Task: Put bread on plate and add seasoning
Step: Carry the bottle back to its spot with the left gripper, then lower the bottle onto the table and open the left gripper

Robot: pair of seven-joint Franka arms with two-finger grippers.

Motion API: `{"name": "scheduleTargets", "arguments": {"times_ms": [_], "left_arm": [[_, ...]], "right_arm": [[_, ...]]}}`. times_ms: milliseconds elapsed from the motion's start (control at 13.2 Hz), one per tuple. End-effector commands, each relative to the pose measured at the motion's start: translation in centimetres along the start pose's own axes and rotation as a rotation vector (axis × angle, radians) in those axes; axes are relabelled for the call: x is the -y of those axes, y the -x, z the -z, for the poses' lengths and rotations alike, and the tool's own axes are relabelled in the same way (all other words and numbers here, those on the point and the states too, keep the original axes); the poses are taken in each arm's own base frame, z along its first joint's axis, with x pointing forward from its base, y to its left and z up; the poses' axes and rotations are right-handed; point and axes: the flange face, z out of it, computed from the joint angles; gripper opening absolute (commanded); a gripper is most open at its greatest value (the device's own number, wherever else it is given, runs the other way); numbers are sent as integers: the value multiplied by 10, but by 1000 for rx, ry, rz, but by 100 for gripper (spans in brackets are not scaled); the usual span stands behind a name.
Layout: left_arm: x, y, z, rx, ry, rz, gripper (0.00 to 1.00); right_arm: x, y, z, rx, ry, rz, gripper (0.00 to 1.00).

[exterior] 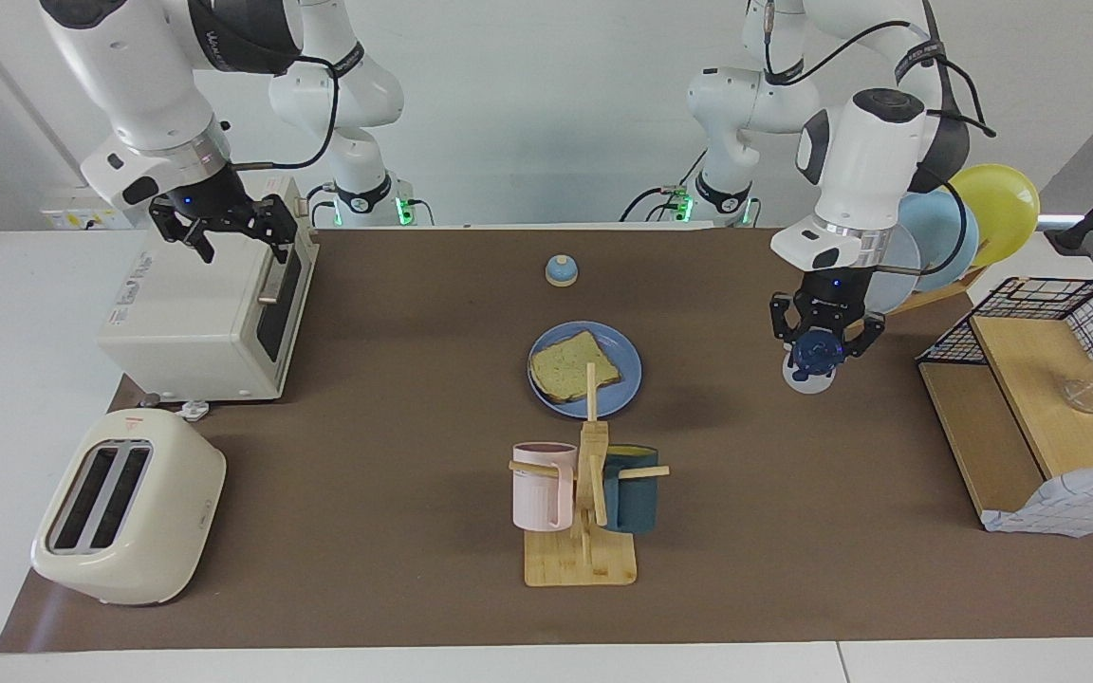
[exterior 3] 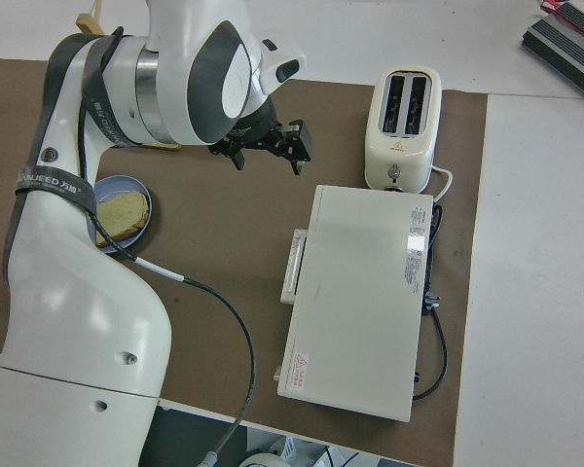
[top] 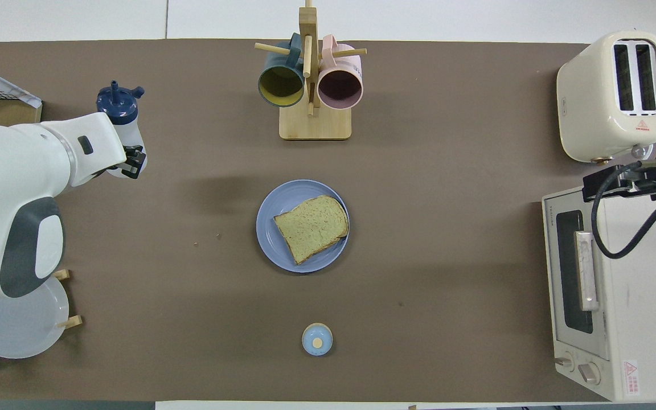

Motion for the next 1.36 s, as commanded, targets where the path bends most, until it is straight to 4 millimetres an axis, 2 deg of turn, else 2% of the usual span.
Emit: {"name": "scheduleTargets", "arguments": {"times_ms": [0,227,455,682,910,1061,1213,1289], "left_arm": [[-14,17,-3,-111,5,138,0],[-27,39,-30,-247,12,256,0],[-32,43,-46,-320,18,305,0],[-38,53,-67,-376,18,308,0],[-45,64,-100,-430,16,300,0],[-46,70,-113,-451,15,301,0],[-52,80,-137,-455,15,295,0],[-52,80,-138,-453,15,294,0]], "right_arm": [[-5,4,3,-3,0,24,100],[-5,4,3,-3,0,24,100],[-5,4,3,-3,0,24,100],[-5,4,3,-3,0,24,100],[-5,4,2,-1,0,24,100],[-5,4,2,-1,0,24,100],[-5,4,3,-3,0,24,100],[-5,4,3,-3,0,24,100]]}}
